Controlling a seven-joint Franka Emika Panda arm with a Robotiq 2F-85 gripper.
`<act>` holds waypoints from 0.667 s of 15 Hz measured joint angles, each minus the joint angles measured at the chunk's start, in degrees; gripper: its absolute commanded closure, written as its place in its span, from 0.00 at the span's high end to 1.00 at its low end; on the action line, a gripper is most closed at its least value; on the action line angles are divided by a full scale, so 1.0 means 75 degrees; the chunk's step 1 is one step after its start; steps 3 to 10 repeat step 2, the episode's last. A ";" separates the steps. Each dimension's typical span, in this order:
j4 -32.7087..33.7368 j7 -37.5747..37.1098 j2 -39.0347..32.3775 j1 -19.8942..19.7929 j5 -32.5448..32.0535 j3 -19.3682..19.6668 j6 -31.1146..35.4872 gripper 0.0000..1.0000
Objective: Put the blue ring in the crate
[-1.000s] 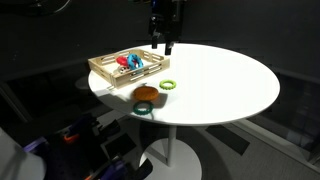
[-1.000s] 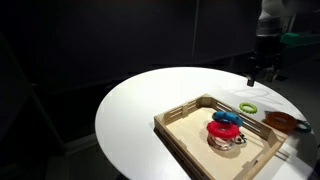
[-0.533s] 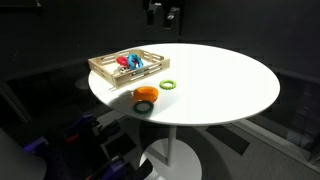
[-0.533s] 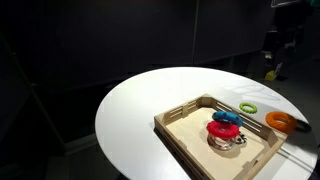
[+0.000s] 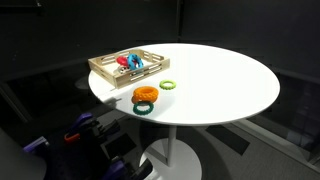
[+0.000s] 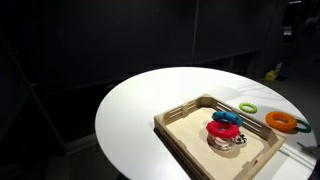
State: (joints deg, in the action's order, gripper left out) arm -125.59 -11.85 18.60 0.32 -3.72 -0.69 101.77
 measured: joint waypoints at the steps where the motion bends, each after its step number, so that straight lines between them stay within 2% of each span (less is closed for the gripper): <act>1: -0.0009 0.0000 -0.0007 0.0000 0.0000 -0.0006 0.0000 1.00; 10: -0.0020 0.0000 -0.0023 0.0000 0.0000 -0.0013 0.0002 1.00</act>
